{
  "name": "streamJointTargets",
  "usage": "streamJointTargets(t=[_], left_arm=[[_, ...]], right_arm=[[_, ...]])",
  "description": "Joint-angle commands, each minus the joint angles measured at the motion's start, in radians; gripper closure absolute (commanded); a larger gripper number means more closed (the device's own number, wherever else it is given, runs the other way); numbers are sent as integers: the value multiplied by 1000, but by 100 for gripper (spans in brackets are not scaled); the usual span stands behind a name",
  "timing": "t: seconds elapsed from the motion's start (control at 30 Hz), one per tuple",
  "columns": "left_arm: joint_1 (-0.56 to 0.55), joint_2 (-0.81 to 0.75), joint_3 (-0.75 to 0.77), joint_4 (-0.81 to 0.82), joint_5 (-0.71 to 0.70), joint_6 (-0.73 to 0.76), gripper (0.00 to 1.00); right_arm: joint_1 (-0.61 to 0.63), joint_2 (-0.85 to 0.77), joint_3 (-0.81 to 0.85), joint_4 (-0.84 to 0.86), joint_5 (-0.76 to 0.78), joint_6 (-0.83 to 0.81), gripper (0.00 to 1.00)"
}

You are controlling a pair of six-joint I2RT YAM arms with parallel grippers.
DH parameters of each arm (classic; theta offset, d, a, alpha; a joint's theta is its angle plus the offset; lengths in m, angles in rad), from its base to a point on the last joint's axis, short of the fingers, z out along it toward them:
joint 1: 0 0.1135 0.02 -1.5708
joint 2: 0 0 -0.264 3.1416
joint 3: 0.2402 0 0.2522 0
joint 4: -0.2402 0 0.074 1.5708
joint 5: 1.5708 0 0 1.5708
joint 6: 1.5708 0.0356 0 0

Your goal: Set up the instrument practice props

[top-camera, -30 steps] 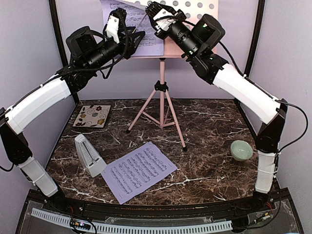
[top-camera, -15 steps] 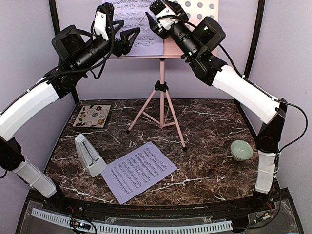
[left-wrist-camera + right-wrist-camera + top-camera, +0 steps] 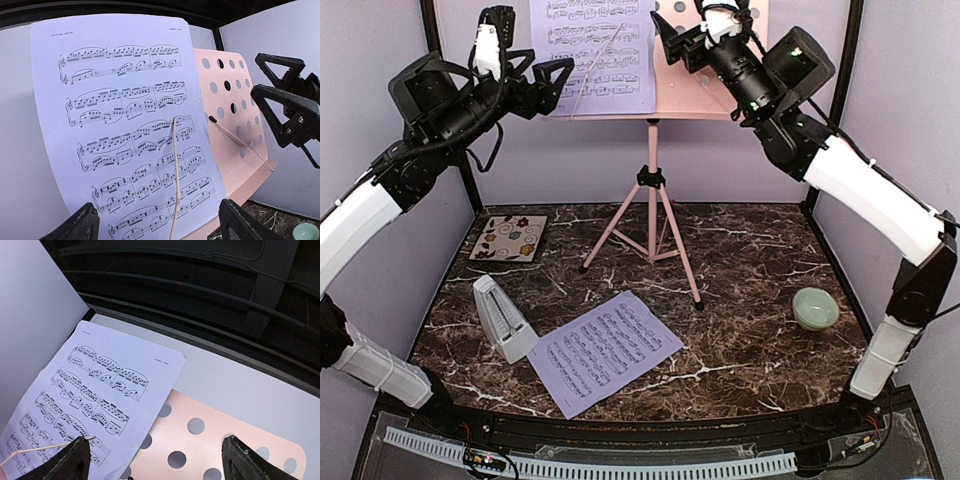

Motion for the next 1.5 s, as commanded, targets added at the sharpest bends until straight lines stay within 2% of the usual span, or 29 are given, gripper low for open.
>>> streamJointTargets(t=[0.0,0.2,0.47,0.63,0.87,1.03,1.17,1.33,1.47], left_arm=[[-7,-69,-28,-107,7,-67,15],[-13,-129,-139,-306,50,-106,15],[-59,-244,-412,-469,117,-158,16],[-145,-294,-592,-488,65,-218,22],[-288,-297,-780,-473,-29,-362,29],[-432,-199,-810,-519,-109,-405,28],[-517,-114,-806,-537,-113,-445,27],[-605,-1,-790,-520,-147,-488,27],[-665,129,-709,-578,-230,-501,25]], right_arm=[[-4,-115,-122,-29,47,174,7],[-4,-276,-278,-206,45,358,7],[0,-453,-551,-392,-103,579,11],[18,-522,-736,-447,-135,663,17],[32,-590,-979,-460,-127,764,19],[37,-591,-1074,-464,-122,816,20],[37,-580,-1130,-447,-98,843,20],[37,-513,-1136,-428,-92,853,21],[37,-451,-1123,-416,-108,865,23]])
